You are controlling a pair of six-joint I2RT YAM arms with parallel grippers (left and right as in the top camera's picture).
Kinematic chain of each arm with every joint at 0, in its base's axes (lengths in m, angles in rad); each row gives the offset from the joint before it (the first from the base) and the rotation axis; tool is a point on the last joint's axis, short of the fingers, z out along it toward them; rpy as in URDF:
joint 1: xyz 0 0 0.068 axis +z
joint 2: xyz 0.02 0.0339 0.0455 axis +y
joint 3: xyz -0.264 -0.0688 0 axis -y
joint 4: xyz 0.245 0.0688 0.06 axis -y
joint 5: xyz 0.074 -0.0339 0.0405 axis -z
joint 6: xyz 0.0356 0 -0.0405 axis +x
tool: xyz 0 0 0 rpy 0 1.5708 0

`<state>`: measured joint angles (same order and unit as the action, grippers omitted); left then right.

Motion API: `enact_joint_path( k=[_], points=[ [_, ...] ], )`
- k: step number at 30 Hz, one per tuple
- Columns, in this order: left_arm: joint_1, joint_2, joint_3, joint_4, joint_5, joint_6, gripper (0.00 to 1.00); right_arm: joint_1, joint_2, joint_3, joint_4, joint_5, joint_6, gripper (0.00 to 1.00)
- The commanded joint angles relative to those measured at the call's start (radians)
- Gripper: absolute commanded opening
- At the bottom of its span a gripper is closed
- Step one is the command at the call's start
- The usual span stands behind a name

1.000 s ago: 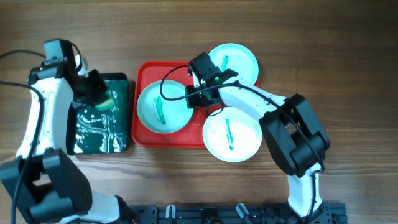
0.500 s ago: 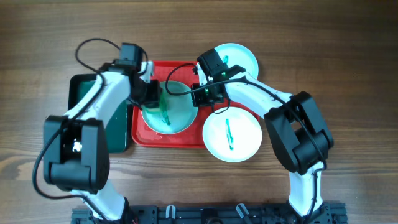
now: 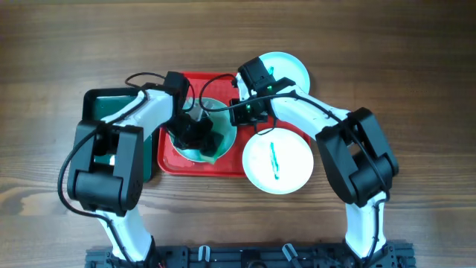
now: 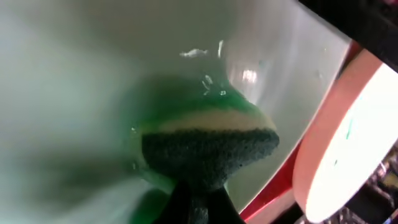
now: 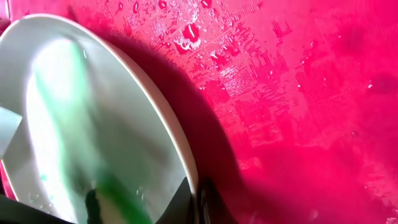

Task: Clean dirty plates on tray and stack at the side
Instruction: 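Scrub the held plate with the sponge in the left gripper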

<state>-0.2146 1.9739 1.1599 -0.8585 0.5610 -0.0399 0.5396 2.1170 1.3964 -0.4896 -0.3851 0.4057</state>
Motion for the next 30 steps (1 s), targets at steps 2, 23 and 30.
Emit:
enact_joint_path(
  k=[2, 23, 30],
  points=[
    [-0.011, 0.053, -0.039, 0.113, -0.695, -0.451, 0.04, 0.005, 0.020, 0.002, 0.013, -0.058, 0.015, 0.04],
    [-0.039, 0.018, 0.065, 0.409, -0.296, -0.238, 0.04, 0.005, 0.020, 0.002, -0.006, -0.058, 0.013, 0.05],
    [-0.038, 0.018, 0.065, 0.116, -0.012, 0.106, 0.04, 0.005, 0.020, 0.002, -0.006, -0.058, 0.013, 0.04]
  ],
)
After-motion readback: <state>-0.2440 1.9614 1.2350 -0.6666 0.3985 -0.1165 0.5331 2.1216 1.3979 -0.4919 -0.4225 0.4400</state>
